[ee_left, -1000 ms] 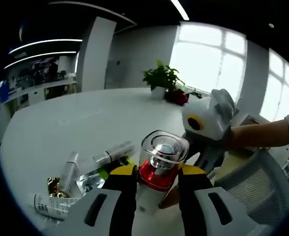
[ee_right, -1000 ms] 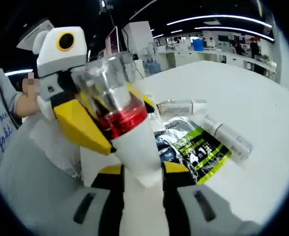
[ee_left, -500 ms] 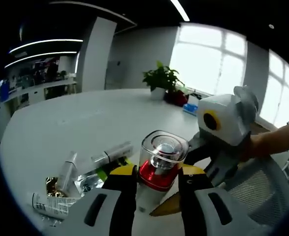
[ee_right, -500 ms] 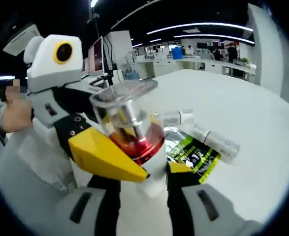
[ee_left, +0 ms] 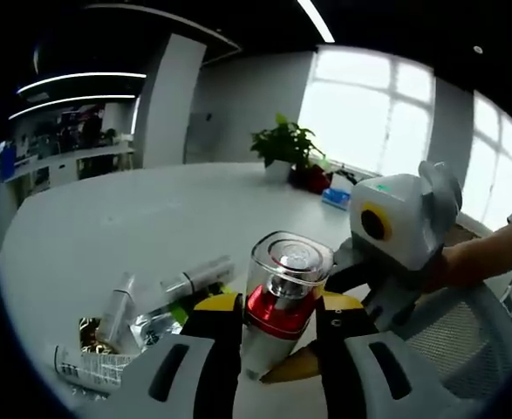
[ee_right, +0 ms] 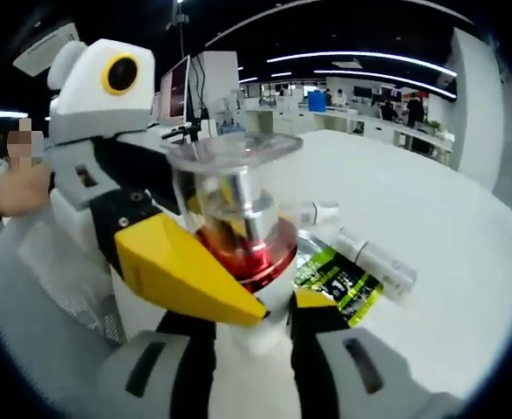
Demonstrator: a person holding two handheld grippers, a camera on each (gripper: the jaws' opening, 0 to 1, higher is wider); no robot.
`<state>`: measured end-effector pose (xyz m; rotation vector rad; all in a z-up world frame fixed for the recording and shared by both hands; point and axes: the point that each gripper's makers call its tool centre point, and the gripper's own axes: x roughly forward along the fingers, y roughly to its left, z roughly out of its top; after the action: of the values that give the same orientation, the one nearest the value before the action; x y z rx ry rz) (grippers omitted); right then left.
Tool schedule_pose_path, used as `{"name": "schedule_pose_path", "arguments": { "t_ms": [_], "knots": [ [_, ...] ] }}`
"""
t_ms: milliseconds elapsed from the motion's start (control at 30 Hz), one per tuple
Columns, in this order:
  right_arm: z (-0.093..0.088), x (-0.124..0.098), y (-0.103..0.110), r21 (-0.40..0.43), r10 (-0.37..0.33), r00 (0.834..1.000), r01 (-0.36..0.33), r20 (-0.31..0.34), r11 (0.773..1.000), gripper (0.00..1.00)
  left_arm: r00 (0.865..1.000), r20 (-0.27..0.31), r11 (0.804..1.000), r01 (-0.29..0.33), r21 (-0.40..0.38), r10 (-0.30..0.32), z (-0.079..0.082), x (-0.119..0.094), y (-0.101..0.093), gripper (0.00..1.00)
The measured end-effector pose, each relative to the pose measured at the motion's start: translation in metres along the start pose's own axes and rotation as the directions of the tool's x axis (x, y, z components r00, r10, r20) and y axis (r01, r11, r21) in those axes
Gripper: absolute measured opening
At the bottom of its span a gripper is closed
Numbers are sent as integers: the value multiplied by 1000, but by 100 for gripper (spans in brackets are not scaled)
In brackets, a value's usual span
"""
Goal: Arrange the skincare products in the storage area until every visible bottle or jar stands upright without overlapping.
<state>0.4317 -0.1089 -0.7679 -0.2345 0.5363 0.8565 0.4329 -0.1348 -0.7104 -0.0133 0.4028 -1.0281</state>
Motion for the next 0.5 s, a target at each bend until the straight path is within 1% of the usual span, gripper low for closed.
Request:
{"name": "schedule_pose_path", "arguments": {
  "t_ms": [100, 233, 300, 367, 500],
  "knots": [
    [-1, -2, -1, -13, -1, 1000, 1, -4, 1000, 32, 1000, 1, 1000, 7, 1, -7, 0, 1, -1, 30],
    [-3, -4, -3, -25, 3, 1000, -3, -7, 1000, 31, 1000, 4, 999, 15, 43, -15, 0, 3, -4, 30],
    [-3, -5, -3, -29, 7, 1000, -7, -7, 1000, 31, 1000, 15, 999, 10, 39, -11, 2, 3, -3, 32],
    [-3, -5, -3, -36, 9, 1000, -10, -9, 999, 31, 1000, 21, 999, 15, 28, -15, 4, 3, -4, 37],
    [-4, -6, -4, -47, 13, 1000, -13, -13, 999, 31, 1000, 8, 999, 13, 39, -13, 1, 3, -3, 34]
  ]
}}
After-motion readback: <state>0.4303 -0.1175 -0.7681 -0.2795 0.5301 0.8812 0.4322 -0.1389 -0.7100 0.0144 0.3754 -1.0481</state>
